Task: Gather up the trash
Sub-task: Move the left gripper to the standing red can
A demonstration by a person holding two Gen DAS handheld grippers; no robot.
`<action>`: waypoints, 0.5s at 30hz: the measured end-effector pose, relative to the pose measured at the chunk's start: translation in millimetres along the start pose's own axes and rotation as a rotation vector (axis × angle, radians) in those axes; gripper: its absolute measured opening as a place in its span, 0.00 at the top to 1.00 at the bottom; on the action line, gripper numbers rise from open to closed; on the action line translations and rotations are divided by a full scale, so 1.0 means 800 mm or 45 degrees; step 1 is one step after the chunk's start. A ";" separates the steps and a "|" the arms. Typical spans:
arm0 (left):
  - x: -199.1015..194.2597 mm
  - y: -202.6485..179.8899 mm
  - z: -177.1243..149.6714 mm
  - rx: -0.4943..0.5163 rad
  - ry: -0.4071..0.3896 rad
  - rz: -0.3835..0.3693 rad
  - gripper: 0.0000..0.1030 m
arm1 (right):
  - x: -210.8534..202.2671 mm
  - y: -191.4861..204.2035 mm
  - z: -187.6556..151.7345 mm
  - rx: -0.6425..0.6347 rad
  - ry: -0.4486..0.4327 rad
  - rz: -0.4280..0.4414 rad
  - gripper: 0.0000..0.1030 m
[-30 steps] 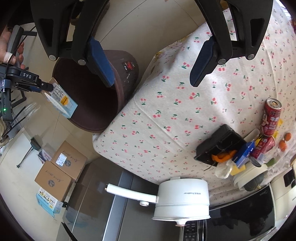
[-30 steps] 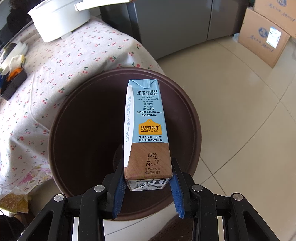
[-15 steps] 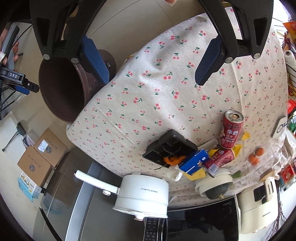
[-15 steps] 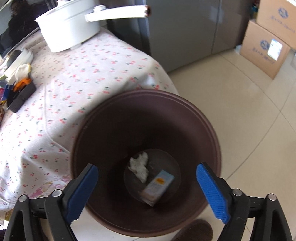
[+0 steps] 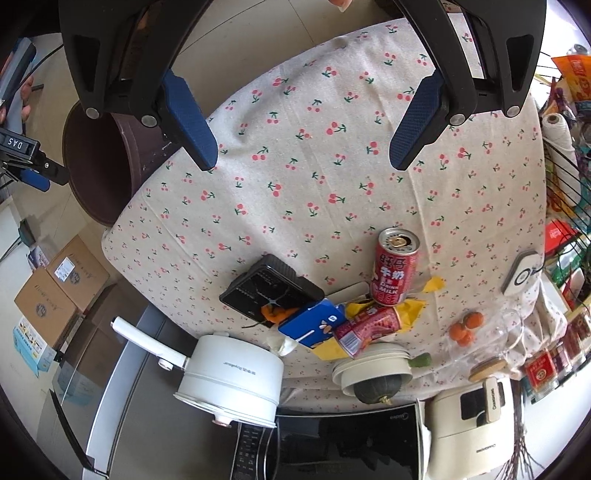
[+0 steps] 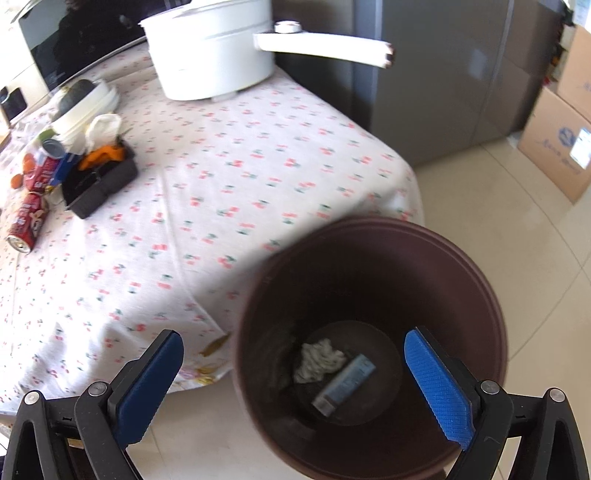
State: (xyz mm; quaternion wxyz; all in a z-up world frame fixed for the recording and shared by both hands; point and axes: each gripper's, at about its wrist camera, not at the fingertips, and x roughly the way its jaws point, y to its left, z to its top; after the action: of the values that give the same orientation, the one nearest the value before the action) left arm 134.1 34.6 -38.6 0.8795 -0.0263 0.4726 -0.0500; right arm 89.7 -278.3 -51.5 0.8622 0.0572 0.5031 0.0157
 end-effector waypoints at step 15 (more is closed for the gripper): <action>0.009 0.158 0.043 -0.389 0.033 0.013 0.07 | 0.024 0.115 0.048 -0.062 -0.020 0.130 0.03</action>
State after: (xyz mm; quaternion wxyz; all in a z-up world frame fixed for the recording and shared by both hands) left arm 174.9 159.7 -37.2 0.8593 -0.1570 0.4861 0.0267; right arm 135.1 -188.7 -38.8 0.8653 0.0618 0.4923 0.0715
